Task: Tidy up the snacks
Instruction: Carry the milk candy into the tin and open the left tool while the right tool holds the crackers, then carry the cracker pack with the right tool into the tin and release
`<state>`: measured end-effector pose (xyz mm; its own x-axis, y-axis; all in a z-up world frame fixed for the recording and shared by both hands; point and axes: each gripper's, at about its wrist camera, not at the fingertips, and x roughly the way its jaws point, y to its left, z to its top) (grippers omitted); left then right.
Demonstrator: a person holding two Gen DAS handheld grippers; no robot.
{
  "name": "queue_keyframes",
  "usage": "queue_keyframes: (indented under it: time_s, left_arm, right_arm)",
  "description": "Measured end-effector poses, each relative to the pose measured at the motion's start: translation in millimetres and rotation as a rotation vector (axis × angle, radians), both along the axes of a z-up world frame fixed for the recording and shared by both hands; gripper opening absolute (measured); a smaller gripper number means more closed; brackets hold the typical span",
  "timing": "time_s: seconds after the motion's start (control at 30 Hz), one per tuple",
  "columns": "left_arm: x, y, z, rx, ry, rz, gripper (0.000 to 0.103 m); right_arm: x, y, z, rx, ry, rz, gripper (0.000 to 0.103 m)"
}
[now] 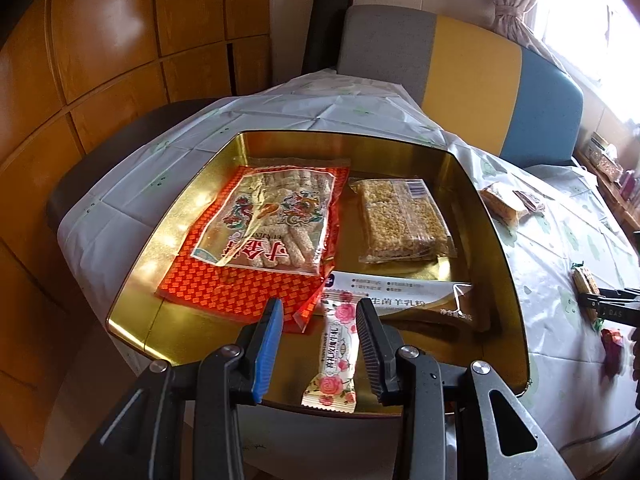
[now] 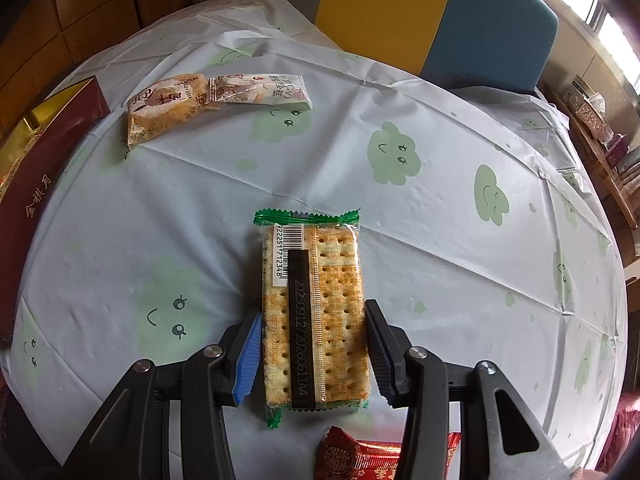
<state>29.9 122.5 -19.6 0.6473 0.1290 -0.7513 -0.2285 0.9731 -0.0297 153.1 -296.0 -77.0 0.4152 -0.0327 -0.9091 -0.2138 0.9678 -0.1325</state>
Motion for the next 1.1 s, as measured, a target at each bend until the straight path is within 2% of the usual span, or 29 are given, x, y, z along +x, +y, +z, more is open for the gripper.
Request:
queue_keyframes:
  time_s: [0.23, 0.43, 0.6, 0.83, 0.97, 1.1]
  left_arm:
    - [-2, 13, -2, -0.016, -0.002, 0.025, 0.039]
    - [-3, 22, -5, -0.028, -0.005, 0.053, 0.039]
    - [-4, 32, -3, -0.029, -0.019, 0.092, 0.039]
    - [-6, 51, 1, -0.032, -0.037, 0.150, 0.039]
    - [-5, 56, 0, -0.036, -0.036, 0.160, 0.039]
    - [-4, 58, -4, -0.042, -0.028, 0.159, 0.039]
  right_arm:
    - [10, -5, 6, 0.012, 0.040, -0.028, 0.048]
    - [12, 10, 40, 0.137, -0.004, -0.007, 0.048]
    - [2, 61, 66, 0.223, -0.044, 0.102, 0.048]
    - [-24, 153, 82, 0.368, -0.045, 0.260, 0.048]
    - [-34, 202, 81, 0.419, -0.024, 0.339, 0.048]
    - [-40, 243, 65, 0.424, 0.028, 0.413, 0.049]
